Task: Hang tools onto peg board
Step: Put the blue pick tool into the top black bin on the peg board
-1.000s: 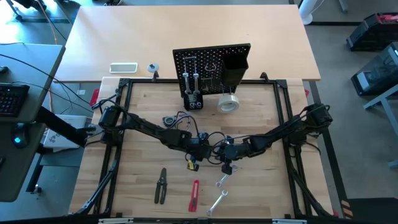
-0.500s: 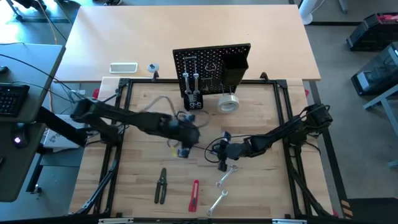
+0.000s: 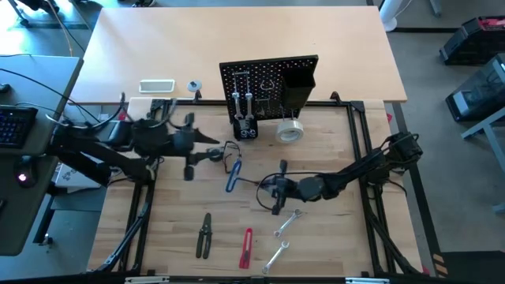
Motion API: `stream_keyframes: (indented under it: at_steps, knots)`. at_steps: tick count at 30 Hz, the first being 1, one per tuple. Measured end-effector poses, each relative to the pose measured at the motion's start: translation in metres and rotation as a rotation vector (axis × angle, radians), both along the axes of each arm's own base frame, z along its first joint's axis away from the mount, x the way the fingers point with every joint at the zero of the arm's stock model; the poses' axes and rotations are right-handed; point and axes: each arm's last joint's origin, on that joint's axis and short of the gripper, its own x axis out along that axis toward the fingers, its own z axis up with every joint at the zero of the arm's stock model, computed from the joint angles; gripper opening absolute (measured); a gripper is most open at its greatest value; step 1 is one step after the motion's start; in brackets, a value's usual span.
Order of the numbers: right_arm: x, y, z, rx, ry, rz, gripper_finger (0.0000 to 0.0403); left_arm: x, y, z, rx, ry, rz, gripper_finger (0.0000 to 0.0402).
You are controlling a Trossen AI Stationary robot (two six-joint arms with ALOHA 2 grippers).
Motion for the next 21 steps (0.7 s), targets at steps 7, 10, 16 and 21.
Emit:
stream_keyframes:
  at_steps: [7,10,16,21]
  knots:
    - [-0.002,0.002,0.024,-0.129,-0.191,-0.085,0.0001,0.001,-0.002,-0.028,-0.037,-0.155,-0.005,0.0133]
    - [-0.005,0.0,0.034,-0.164,-0.269,-0.137,0.0001,0.011,-0.004,-0.05,-0.041,-0.264,-0.008,0.0133]
    - [-0.009,-0.002,0.046,-0.205,-0.366,-0.196,0.0001,0.024,-0.006,-0.085,-0.039,-0.527,0.01,0.0133]
    - [-0.007,-0.006,0.05,-0.213,-0.379,-0.219,0.0001,0.043,-0.01,-0.104,-0.025,-0.637,0.021,0.0133]
